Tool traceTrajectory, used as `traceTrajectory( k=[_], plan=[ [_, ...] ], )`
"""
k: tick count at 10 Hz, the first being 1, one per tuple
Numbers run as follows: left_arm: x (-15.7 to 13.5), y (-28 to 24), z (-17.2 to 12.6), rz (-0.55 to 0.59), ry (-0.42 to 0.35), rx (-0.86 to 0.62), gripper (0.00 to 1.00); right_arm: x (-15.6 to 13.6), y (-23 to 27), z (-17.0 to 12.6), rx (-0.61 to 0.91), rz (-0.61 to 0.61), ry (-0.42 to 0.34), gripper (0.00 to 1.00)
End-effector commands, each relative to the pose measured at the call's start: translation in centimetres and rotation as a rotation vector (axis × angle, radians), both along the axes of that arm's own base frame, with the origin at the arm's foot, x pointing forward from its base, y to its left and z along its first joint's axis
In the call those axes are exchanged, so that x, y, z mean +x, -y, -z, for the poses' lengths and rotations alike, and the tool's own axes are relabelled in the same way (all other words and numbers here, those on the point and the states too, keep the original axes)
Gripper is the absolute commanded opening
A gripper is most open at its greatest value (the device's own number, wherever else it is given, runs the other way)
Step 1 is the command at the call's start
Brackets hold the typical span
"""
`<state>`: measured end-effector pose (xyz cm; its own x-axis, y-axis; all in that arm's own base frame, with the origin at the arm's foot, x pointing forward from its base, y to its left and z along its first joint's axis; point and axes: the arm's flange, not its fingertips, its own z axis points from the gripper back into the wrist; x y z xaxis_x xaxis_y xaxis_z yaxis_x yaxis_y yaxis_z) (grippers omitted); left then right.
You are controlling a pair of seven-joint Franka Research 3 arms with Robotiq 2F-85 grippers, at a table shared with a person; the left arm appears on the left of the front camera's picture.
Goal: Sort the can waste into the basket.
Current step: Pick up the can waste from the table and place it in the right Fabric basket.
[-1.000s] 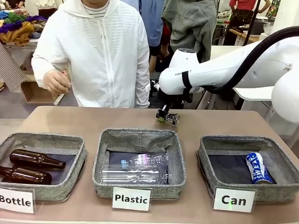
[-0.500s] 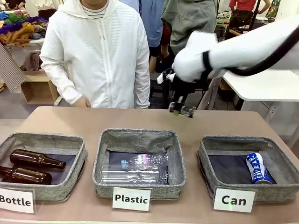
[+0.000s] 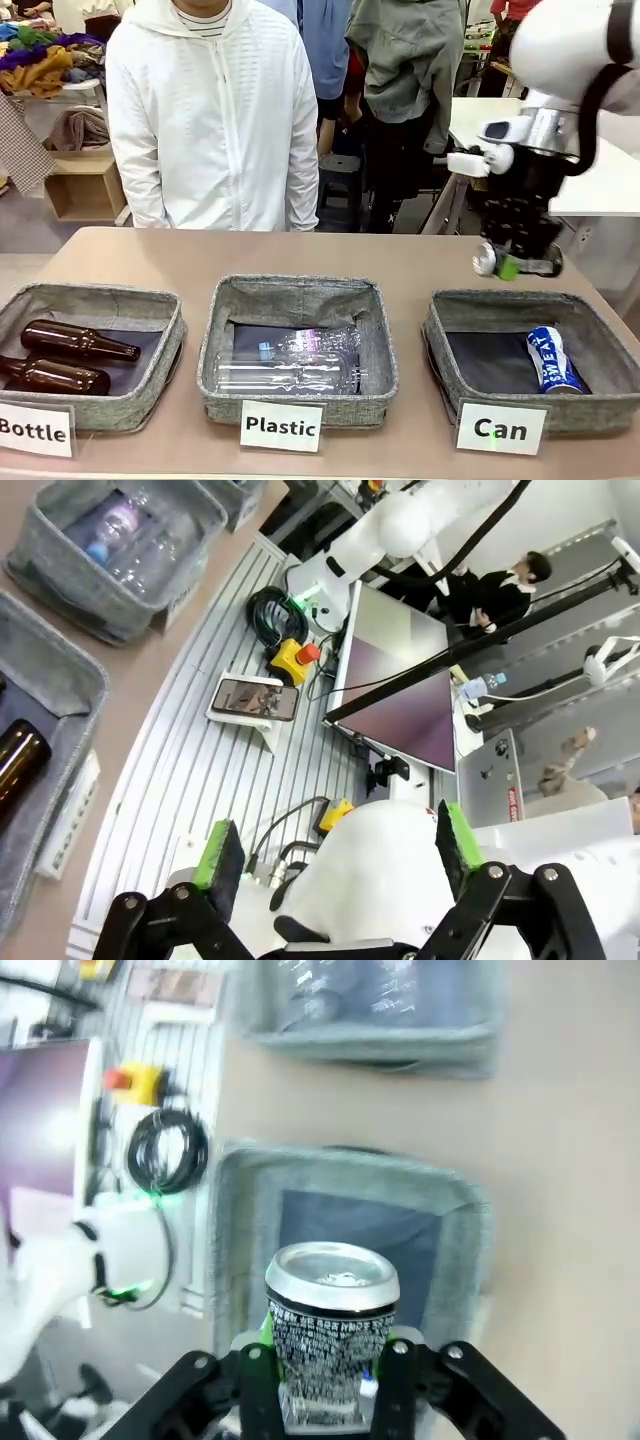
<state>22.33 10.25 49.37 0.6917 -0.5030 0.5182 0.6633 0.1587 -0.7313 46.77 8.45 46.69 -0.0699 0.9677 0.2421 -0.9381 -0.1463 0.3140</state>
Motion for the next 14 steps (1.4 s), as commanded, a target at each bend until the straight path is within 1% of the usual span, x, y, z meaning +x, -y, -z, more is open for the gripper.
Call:
traceTrajectory(
  k=[1,2,3,4,5,6,8,10,11,12,13,14],
  plan=[
    [0.2,0.1,-0.2,-0.012,-0.005,-0.02,1.0,-1.7,-0.1,2.3,0.05,-0.007,0.029,0.0],
    [0.2,0.1,-0.2,-0.012,-0.005,-0.02,1.0,-2.3,0.1,2.8,0.077,-0.005,0.052,0.0],
    [0.2,0.1,-0.2,-0.012,-0.005,-0.02,1.0,-2.4,0.4,3.1,0.072,0.0,0.064,0.96],
    [0.2,0.1,-0.2,-0.012,-0.005,-0.02,1.0,-2.3,0.5,3.2,0.062,0.029,0.057,0.96],
    [0.2,0.1,-0.2,-0.012,-0.005,-0.02,1.0,-2.1,0.5,3.2,0.049,0.056,0.049,1.0],
    [0.2,0.1,-0.2,-0.012,-0.005,-0.02,1.0,-1.7,0.7,3.2,0.04,0.12,0.032,1.0],
    [0.2,0.1,-0.2,-0.012,-0.005,-0.02,1.0,-1.3,0.8,3.1,0.045,0.136,0.018,1.0],
    [0.2,0.1,-0.2,-0.012,-0.005,-0.02,1.0,-0.7,1.6,3.0,0.207,0.216,-0.017,1.0],
    [0.2,0.1,-0.2,-0.012,-0.005,-0.02,1.0,-0.3,2.3,2.3,0.434,0.318,-0.085,1.0],
    [0.2,0.1,-0.2,-0.012,-0.005,-0.02,1.0,1.0,4.2,1.5,0.876,0.626,-0.112,1.0],
    [0.2,0.1,-0.2,-0.012,-0.005,-0.02,1.0,1.6,5.8,1.9,1.174,0.778,-0.285,1.0],
    [0.2,0.1,-0.2,-0.012,-0.005,-0.02,1.0,1.8,6.8,2.6,1.294,0.856,-0.362,1.0]
  ],
)
